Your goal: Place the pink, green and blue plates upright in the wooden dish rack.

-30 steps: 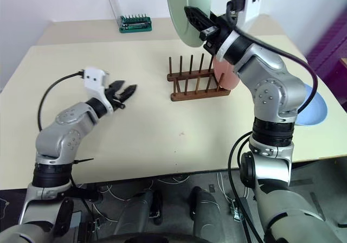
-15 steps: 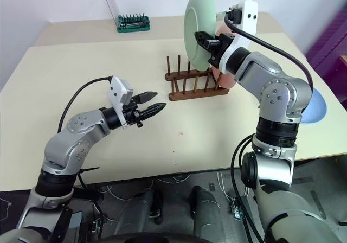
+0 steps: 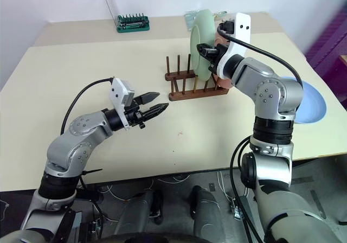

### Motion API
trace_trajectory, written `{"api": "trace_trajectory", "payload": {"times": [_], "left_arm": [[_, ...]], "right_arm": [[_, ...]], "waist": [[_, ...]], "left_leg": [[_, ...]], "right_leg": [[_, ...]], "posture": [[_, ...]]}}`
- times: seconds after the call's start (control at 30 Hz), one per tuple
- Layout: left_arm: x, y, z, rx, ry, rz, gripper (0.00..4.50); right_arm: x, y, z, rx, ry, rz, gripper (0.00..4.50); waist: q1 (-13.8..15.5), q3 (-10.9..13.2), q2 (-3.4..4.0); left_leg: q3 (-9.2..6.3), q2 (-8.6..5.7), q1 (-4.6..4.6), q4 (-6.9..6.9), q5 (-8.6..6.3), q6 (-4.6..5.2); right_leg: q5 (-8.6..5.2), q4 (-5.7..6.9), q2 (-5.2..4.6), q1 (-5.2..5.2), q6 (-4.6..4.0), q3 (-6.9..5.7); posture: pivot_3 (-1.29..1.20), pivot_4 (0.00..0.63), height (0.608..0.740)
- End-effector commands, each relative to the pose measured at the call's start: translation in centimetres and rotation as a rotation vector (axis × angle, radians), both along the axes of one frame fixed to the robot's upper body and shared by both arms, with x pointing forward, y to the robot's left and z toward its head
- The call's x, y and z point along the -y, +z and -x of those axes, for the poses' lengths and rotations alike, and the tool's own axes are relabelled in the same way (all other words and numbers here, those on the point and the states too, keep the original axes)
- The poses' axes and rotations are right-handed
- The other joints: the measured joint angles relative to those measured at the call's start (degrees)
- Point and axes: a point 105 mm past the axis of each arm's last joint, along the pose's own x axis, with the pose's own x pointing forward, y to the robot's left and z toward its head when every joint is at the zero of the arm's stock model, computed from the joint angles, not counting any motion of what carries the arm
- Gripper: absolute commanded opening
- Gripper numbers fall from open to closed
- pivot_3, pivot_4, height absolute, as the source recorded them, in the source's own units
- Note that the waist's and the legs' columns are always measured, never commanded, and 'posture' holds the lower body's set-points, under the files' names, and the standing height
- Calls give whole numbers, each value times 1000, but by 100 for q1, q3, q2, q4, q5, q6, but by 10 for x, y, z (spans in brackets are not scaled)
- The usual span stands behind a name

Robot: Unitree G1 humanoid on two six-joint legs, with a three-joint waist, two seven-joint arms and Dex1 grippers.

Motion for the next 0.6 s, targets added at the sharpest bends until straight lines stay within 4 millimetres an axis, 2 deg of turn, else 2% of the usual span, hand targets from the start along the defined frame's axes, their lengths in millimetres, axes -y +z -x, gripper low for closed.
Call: {"api": "trace_trajectory", "payload": {"times": [0.03, 0.13, 0.43, 0.53, 0.57, 0.6], "left_arm": [[4, 12, 5, 59, -22, 10, 2533], [4, 14, 5, 62, -22, 15, 2533], [5, 15, 5, 61, -31, 21, 2533], [5, 15, 3, 61, -32, 21, 2533], [6, 15, 3, 63, -35, 20, 2533], [6, 16, 3, 63, -38, 18, 2533]], "right_arm": [[-4, 13, 5, 84, 3, 42, 1761], [-5, 20, 9, 200, -5, 209, 3260], [9, 41, 26, 431, 25, 566, 3260], [15, 67, 54, 560, 127, 570, 3260], [21, 76, 68, 598, 177, 551, 3260], [37, 78, 74, 577, 176, 554, 3260]], "waist": [[-1, 0, 0], [4, 0, 0], [30, 1, 0], [45, 2, -1], [54, 2, -2], [66, 3, -3]], "left_leg": [[0, 0, 0, 0, 0, 0], [-1, 0, 0, 0, 0, 0], [-1, -2, -2, 2, 0, 0], [-2, -1, -2, 3, 0, 0], [-3, -1, -3, 3, 0, 0], [-4, -2, -4, 2, -1, 0]], "right_leg": [[0, 0, 0, 0, 0, 0], [-1, -1, 0, 0, -1, 0], [-21, -5, -1, -1, 1, 0], [-23, -5, -1, 0, 2, 0], [-23, -5, -1, -1, 2, -1], [-23, -7, -1, 0, 3, -1]], "posture": [[0, 150, 730], [0, 150, 730], [0, 150, 730], [0, 150, 730], [0, 150, 730], [0, 150, 730]]}}
